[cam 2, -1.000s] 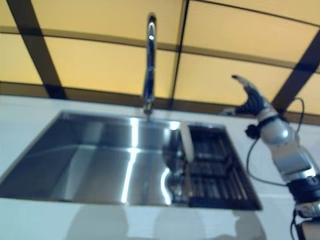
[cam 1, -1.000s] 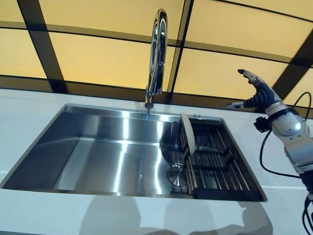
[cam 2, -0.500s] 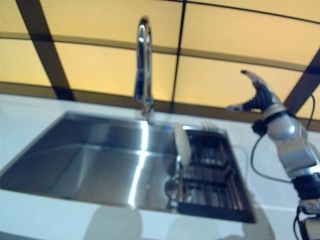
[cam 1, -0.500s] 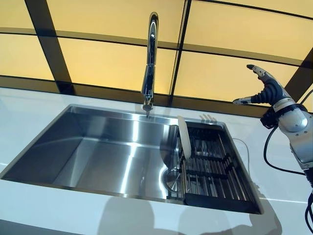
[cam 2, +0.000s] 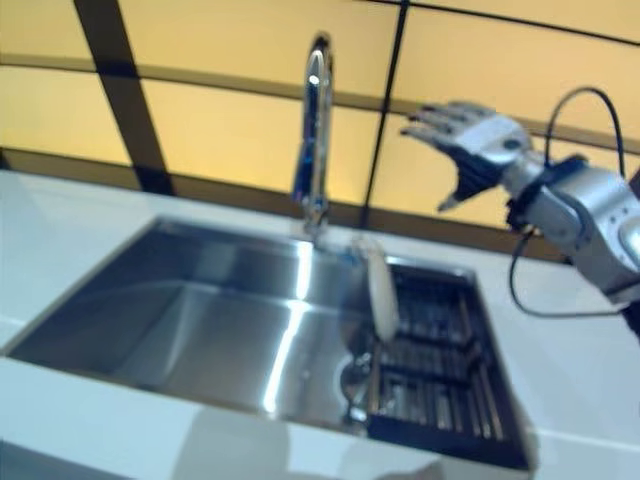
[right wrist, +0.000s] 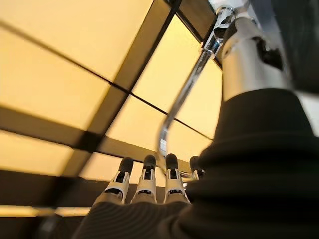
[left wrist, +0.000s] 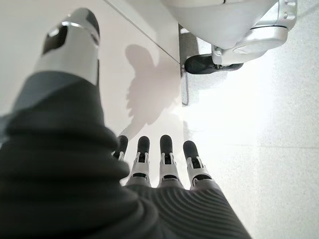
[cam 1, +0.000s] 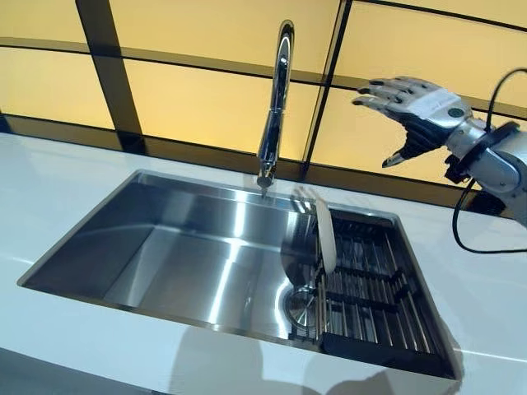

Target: Take plates into dishwasher

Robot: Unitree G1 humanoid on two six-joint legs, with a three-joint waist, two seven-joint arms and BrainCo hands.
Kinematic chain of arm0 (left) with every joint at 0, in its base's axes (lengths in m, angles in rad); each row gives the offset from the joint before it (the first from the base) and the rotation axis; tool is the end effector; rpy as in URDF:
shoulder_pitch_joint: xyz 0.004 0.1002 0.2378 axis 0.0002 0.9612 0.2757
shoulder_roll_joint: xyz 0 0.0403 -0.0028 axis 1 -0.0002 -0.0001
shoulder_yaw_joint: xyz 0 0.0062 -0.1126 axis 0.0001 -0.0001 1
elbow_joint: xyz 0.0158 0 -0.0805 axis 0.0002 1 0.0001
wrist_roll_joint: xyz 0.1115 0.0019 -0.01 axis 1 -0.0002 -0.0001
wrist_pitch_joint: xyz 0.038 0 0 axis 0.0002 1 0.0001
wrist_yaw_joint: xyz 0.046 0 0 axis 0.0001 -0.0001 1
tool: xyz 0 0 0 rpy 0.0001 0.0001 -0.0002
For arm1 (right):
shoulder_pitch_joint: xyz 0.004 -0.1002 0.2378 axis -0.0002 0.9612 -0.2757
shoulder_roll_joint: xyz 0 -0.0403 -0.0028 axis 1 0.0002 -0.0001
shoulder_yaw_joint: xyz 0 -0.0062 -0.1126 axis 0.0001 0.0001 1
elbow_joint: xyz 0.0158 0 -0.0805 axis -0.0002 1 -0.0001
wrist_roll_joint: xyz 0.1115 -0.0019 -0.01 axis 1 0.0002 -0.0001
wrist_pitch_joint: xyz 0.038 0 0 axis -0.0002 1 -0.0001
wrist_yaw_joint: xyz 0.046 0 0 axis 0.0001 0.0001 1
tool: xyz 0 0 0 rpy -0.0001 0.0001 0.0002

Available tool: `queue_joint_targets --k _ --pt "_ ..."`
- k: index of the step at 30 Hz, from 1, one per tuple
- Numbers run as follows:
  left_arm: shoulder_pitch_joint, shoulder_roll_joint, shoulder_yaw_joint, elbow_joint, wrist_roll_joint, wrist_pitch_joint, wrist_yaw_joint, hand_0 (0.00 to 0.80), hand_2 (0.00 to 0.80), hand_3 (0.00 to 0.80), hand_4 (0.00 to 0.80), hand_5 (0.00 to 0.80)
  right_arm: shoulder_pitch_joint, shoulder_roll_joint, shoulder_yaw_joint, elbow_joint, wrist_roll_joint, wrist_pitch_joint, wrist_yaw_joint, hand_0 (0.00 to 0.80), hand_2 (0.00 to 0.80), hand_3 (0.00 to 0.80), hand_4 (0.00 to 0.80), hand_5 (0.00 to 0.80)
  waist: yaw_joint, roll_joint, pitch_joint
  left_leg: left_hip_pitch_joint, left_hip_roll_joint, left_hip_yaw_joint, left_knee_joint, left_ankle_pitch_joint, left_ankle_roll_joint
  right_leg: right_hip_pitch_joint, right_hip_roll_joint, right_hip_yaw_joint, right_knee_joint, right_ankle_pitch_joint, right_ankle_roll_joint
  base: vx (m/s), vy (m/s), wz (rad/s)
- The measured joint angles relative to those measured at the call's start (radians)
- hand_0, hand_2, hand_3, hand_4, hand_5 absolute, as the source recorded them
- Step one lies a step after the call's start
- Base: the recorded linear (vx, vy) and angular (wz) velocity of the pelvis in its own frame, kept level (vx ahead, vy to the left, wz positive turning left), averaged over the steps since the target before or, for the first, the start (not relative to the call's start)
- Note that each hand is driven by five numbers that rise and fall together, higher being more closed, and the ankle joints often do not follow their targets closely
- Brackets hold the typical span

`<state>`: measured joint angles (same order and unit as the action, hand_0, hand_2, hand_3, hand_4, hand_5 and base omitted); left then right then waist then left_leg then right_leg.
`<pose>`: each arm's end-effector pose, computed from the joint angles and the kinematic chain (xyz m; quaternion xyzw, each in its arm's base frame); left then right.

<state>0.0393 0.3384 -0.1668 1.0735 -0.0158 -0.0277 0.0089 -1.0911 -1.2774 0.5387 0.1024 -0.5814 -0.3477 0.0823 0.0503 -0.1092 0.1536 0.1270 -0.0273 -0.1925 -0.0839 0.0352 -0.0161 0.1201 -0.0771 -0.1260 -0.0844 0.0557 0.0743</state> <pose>0.0892 0.2558 -0.1195 0.1798 0.5186 0.0216 0.8356 0.2770 -0.2355 0.3341 -0.8231 -0.3281 0.0507 0.4607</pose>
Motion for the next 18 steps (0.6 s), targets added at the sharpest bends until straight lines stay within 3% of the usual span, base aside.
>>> queue_joint_targets --k 9,13,15,18 --pt "0.023 0.030 -0.010 -0.014 -0.001 0.005 0.004 0.000 0.000 0.000 0.000 0.000 -0.286 -0.011 0.311 -0.020 -0.243 -0.253 -0.161 0.000 0.000 0.000 0.000 0.000 0.030 -0.044 -0.028 -0.004 0.003 -0.002 0.000 -0.004 -0.006 0.001 0.003 -0.004 0.000 -0.004 -0.003 0.040 -0.031 0.01" --pt "0.026 0.040 -0.029 -0.036 -0.001 0.003 0.007 0.000 0.000 0.000 0.000 0.000 -0.357 0.000 0.392 -0.029 -0.271 -0.330 -0.169 0.000 0.000 0.000 0.000 0.000 0.058 -0.046 -0.029 -0.006 0.003 -0.005 0.001 -0.004 -0.006 0.002 0.003 -0.009 0.000 -0.004 -0.004 0.038 -0.037 0.03" --pt "0.028 0.047 -0.049 -0.046 0.000 0.002 0.005 0.000 0.000 0.000 0.000 0.000 -0.421 0.006 0.487 -0.039 -0.266 -0.370 -0.145 0.000 0.000 0.000 0.000 0.000 0.071 -0.047 -0.031 -0.013 0.004 -0.007 0.002 -0.002 -0.009 0.000 0.003 -0.021 0.000 -0.006 -0.006 0.016 -0.027 0.14" --pt "0.034 0.049 -0.049 -0.053 0.000 0.000 0.004 0.000 0.000 0.000 0.000 0.000 -0.421 0.023 0.504 -0.036 -0.241 -0.387 -0.115 0.000 0.000 0.000 0.000 0.000 0.088 -0.046 -0.030 -0.018 0.005 -0.007 0.004 0.000 -0.011 0.001 0.004 -0.029 0.000 -0.008 -0.010 0.011 -0.035 0.11"
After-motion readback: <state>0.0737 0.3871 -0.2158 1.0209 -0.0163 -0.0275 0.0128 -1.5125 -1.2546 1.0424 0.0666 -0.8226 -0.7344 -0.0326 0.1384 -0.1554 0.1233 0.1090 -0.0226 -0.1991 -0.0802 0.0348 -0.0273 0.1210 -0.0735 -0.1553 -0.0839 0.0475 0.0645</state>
